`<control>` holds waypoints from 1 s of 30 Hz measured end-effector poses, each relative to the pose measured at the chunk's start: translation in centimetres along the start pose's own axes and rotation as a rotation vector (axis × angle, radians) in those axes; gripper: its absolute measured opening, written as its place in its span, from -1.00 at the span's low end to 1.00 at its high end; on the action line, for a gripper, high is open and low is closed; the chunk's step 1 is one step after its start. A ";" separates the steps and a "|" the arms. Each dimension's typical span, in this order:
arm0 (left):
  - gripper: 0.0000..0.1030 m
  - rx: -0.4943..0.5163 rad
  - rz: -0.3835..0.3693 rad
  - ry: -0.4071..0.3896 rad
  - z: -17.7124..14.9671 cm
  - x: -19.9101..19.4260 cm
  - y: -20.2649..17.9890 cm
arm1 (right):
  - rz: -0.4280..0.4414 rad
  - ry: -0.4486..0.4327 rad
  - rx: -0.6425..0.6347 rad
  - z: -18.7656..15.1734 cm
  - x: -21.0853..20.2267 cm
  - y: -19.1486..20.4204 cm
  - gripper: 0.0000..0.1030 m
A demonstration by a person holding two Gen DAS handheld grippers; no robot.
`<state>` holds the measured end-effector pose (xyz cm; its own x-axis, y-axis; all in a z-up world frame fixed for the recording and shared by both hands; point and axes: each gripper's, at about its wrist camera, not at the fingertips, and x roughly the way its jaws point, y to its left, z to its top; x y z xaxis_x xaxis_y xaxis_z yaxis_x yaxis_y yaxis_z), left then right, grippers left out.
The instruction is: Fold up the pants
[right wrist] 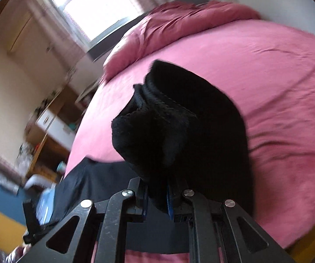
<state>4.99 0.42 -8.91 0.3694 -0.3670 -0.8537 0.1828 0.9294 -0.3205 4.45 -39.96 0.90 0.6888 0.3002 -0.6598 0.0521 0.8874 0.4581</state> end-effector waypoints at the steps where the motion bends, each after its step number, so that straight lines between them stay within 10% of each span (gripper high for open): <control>1: 0.01 -0.004 -0.006 -0.002 0.0 -0.1 0.2 | 0.005 0.028 -0.039 -0.4 1.3 1.5 -0.73; 13: 0.01 -0.013 -0.067 -0.024 0.4 -1.9 0.2 | 0.055 0.274 -0.264 -7.4 11.6 10.6 -0.73; 23: 0.04 -0.131 -0.262 0.011 2.9 -2.0 0.1 | 0.044 0.296 -0.300 -8.6 13.5 11.1 -0.63; 27: 0.22 -0.180 -0.360 0.038 4.4 -1.3 -0.2 | 0.114 0.301 -0.277 -8.9 11.4 10.2 0.17; 30: 0.39 -0.216 -0.394 0.067 5.2 0.0 -0.1 | 0.120 0.311 -0.288 -9.6 10.0 10.1 0.16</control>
<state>9.73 0.14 -6.72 0.2490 -0.6979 -0.6715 0.1011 0.7083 -0.6987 4.94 -24.65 -6.78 0.4251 0.4590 -0.7801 -0.2493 0.8879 0.3866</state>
